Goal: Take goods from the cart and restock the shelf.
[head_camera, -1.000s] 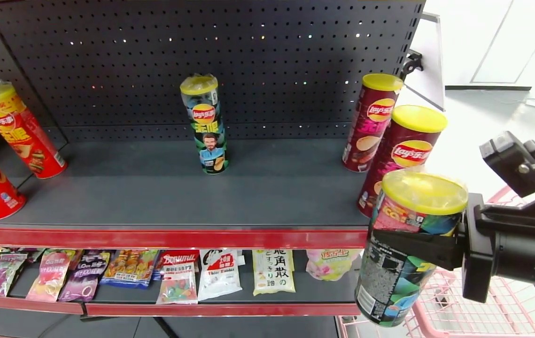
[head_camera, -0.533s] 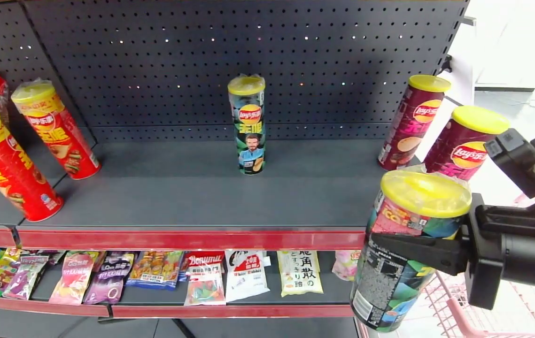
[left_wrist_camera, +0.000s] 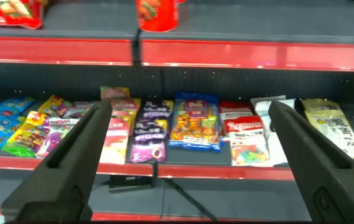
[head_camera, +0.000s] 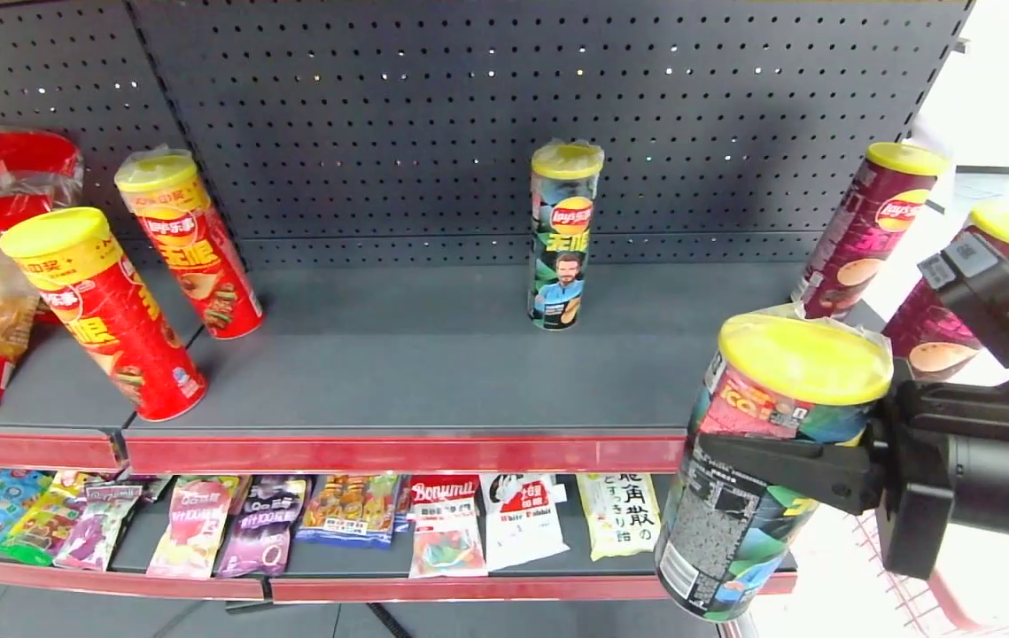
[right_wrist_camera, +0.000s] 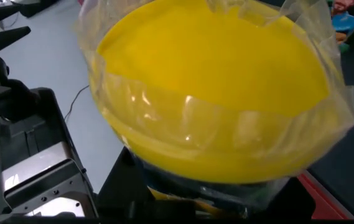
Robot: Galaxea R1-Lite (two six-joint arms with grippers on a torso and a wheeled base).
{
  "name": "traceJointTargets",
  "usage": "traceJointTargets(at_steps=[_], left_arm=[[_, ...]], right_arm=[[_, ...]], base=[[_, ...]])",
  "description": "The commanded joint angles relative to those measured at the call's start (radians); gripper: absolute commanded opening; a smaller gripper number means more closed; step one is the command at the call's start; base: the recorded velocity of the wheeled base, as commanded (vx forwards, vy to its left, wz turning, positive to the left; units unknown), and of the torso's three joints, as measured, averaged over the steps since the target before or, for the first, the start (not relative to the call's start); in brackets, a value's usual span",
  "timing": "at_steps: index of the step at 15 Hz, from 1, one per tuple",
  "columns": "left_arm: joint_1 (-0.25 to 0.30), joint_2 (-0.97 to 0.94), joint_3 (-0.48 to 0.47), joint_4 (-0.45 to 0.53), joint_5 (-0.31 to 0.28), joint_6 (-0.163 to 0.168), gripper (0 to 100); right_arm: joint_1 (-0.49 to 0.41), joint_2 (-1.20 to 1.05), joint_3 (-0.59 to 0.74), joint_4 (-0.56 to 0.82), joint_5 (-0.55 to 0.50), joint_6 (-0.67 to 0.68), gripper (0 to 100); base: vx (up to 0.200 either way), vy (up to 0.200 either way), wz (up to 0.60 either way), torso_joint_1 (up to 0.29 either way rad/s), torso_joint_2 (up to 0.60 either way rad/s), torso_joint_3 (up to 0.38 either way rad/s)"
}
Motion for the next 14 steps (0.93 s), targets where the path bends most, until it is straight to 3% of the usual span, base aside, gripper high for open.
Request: traceJointTargets(at_steps=[1,6,14], left_arm=[[0.000,0.001,0.000,0.000,0.001,0.000,100],[0.000,0.001,0.000,0.000,0.001,0.000,100],[0.000,0.001,0.000,0.000,0.001,0.000,100]], right_arm=[[0.001,0.001,0.001,0.001,0.000,-0.001,0],[0.001,0.003,0.004,0.001,0.000,-0.001,0],[0.001,0.007,0.004,0.001,0.000,0.001,0]], base=[[0.000,0.200,0.00,0.007,0.01,0.002],[0.000,0.040,0.00,0.001,0.00,0.001],[0.200,0.000,0.00,0.002,0.00,0.005]])
